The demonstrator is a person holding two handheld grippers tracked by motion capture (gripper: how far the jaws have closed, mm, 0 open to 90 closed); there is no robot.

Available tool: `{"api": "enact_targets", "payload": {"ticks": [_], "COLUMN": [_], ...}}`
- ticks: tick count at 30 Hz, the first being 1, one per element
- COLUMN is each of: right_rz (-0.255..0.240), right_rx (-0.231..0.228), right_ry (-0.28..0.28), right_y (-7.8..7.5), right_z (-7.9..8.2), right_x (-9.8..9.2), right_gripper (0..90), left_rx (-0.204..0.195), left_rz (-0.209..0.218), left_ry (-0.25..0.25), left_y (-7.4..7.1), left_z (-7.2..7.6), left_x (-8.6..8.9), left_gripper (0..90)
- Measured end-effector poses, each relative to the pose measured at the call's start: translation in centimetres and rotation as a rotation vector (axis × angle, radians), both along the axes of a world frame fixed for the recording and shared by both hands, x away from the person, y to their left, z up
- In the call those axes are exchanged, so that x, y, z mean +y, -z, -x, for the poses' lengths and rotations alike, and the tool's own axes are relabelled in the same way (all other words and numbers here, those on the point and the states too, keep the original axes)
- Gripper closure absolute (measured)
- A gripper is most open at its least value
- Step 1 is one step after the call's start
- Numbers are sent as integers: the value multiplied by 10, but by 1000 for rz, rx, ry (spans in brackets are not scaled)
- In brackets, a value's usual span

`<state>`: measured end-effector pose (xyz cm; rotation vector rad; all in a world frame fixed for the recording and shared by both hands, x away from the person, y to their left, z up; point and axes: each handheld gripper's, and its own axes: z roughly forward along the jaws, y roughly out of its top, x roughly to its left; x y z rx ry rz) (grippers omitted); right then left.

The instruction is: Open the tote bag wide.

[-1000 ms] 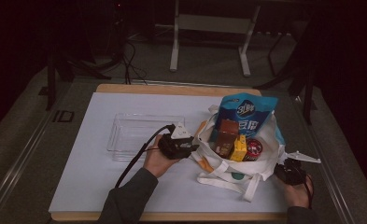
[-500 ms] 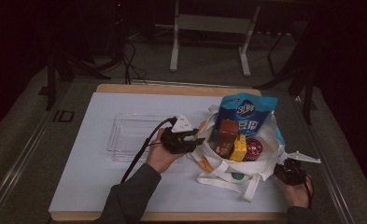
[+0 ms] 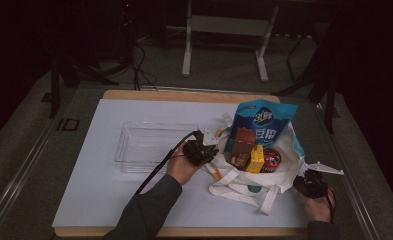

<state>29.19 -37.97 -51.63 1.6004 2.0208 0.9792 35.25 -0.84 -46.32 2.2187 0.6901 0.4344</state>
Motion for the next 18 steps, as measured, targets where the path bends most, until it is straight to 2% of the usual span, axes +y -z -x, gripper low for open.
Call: {"api": "enact_targets", "payload": {"ticks": [3, 6, 8, 14, 18], "right_rz": [3, -18, -33, -24, -31], "right_rx": [-2, -11, -23, -62, -79], "right_ry": [2, 1, 2, 15, 26], "right_y": [-2, -6, -12, -30, -37], "right_z": [0, 4, 7, 19, 25], "right_x": [0, -2, -4, -13, -22], "right_gripper": [892, 876, 828, 669, 627], "left_rx": [2, 5, 10, 9, 17], "left_rz": [-16, -20, -16, -13, 8], "left_ry": [2, 2, 0, 7, 5], "left_y": [3, 4, 4, 3, 2], "left_z": [0, -1, -1, -1, -2], "left_x": [-3, -3, -2, 0, 1], "left_gripper": [793, 793, 793, 793, 793]}}
